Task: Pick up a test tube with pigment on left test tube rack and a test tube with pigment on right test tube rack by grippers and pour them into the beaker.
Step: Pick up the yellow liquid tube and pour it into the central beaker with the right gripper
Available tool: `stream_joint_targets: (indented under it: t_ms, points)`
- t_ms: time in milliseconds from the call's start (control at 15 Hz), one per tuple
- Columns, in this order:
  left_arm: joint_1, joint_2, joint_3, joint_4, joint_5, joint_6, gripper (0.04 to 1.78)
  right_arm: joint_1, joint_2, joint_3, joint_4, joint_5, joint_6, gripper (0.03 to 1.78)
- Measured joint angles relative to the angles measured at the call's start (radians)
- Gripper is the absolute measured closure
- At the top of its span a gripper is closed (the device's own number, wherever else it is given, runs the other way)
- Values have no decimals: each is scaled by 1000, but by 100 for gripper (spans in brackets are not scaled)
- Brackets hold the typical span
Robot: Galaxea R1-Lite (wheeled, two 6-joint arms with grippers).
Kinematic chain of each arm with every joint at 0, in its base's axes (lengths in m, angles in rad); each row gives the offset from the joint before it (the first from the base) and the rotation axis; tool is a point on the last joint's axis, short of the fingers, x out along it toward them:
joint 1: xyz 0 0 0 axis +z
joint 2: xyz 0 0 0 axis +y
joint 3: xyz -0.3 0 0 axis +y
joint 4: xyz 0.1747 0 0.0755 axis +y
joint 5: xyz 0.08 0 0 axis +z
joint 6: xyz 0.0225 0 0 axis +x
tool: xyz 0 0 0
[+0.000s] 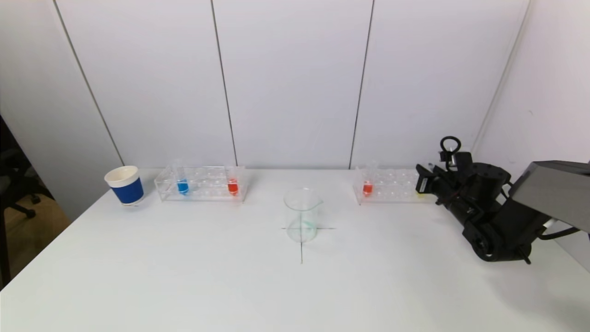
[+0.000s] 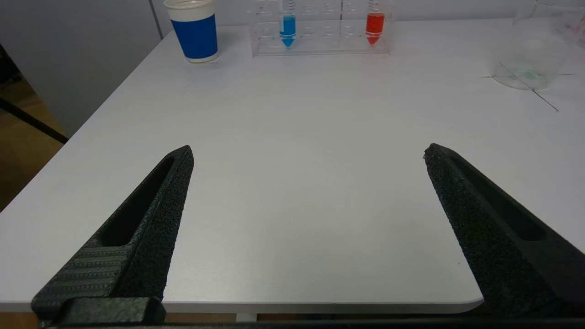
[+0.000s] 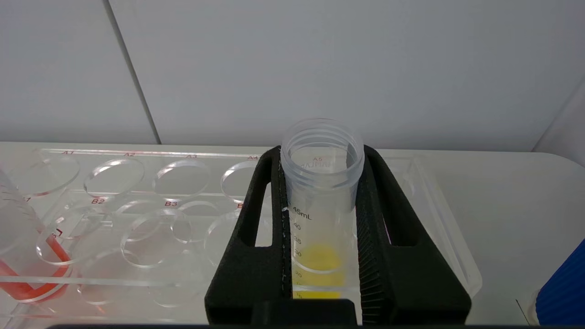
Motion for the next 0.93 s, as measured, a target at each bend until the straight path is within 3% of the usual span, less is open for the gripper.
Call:
stream_joint_targets:
  t_ms: [467, 933]
  points:
    - [0, 0, 0, 0, 0, 0, 6, 5, -63, 21, 25, 0, -9, 135]
    - [0, 0, 0, 0, 0, 0, 6, 5, -233, -29, 206, 13, -10, 135]
